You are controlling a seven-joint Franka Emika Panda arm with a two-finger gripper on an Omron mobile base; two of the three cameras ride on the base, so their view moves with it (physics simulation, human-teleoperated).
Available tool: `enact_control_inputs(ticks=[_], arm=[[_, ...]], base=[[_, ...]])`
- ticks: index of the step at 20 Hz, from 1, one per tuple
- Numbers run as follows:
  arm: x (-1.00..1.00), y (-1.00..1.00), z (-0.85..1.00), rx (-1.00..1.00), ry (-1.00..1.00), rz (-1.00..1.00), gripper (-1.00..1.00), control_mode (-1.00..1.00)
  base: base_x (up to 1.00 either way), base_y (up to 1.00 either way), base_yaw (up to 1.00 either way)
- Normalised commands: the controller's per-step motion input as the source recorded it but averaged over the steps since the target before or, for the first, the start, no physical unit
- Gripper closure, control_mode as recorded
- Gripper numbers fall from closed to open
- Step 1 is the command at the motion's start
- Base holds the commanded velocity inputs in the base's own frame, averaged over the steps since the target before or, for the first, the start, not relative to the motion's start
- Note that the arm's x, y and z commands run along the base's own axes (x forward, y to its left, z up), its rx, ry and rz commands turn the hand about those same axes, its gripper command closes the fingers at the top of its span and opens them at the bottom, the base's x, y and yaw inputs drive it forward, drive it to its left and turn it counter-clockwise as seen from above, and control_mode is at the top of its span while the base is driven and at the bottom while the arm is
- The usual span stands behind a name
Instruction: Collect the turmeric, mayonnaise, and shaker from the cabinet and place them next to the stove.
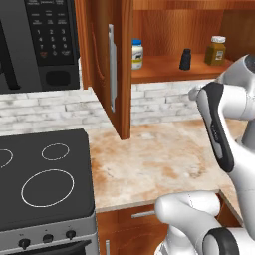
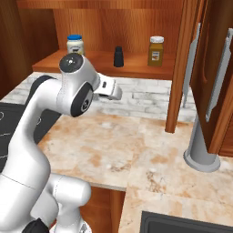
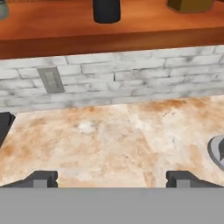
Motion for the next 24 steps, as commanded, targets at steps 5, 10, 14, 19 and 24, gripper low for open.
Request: enact_control_inputs(ticks=[5, 10, 14, 19, 24], arm=[[0.13, -0.12, 0.18, 0.0, -0.28, -0.04, -1.0, -1.0], [0.02, 0.0, 0.1, 0.0, -0.36, 0.03, -1.0, -1.0], [0.08, 0.02, 0.27, 0.0, -0.25, 0.0, -1.0, -1.0], [0.1, 0.0, 0.3, 0.0, -0.12, 0.0, -1.0, -1.0], [0.13, 0.0, 0.34, 0.0, -0.03, 0.0, -1.0, -1.0]], base=[[0.0, 0.0, 0.0], [0.0, 0.0, 0.0], [0.0, 0.0, 0.0], [0.0, 0.0, 0.0], [0.0, 0.0, 0.0]])
